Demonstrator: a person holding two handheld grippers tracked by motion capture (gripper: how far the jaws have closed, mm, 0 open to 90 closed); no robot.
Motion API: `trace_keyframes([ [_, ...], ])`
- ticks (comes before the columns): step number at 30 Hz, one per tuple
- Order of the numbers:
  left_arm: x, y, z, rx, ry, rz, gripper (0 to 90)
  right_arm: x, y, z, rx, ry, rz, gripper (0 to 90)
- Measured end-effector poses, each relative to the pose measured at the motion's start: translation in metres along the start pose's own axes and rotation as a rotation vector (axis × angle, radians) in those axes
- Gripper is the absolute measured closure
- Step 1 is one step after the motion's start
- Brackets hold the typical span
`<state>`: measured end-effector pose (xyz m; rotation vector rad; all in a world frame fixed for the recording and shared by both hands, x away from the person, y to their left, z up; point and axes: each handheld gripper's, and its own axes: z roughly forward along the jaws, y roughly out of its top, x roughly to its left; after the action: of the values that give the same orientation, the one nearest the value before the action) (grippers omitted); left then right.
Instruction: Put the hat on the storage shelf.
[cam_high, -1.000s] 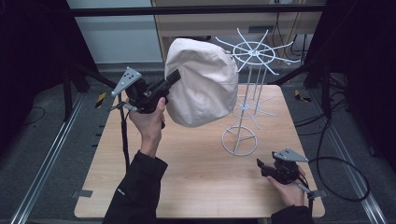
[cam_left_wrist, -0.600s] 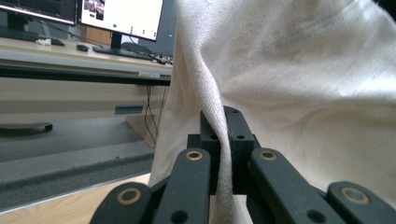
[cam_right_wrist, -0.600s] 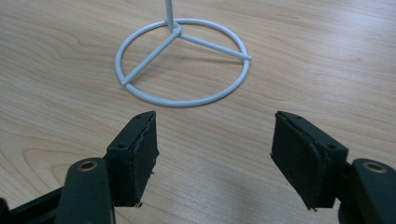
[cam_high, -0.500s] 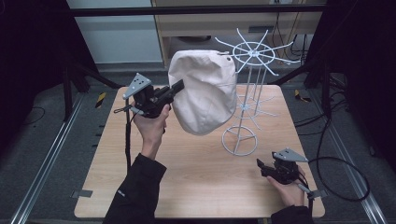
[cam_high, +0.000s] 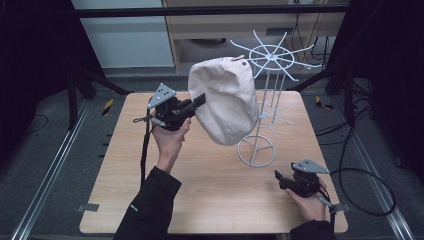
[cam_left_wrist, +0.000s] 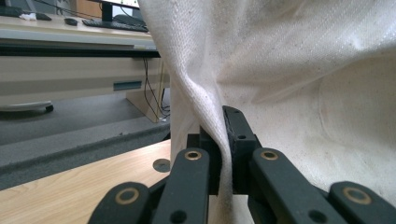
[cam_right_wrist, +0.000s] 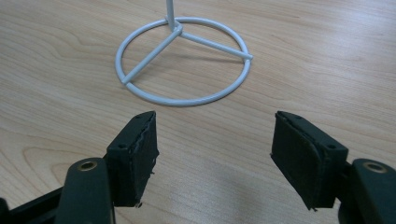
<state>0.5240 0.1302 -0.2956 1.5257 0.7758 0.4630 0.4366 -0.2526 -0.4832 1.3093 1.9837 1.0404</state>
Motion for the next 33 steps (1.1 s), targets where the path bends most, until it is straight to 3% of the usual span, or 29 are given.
trace_keyframes([
  [18, -0.005, -0.012, 0.012, 0.093, 0.002, 0.025, 83.6, 0.001, 0.0, 0.0, 0.0, 0.001, -0.003, 31.4],
  [33, 0.004, -0.021, 0.006, 0.108, 0.022, 0.03, 67.6, 0.001, 0.0, 0.001, 0.001, 0.003, -0.003, 31.1],
])
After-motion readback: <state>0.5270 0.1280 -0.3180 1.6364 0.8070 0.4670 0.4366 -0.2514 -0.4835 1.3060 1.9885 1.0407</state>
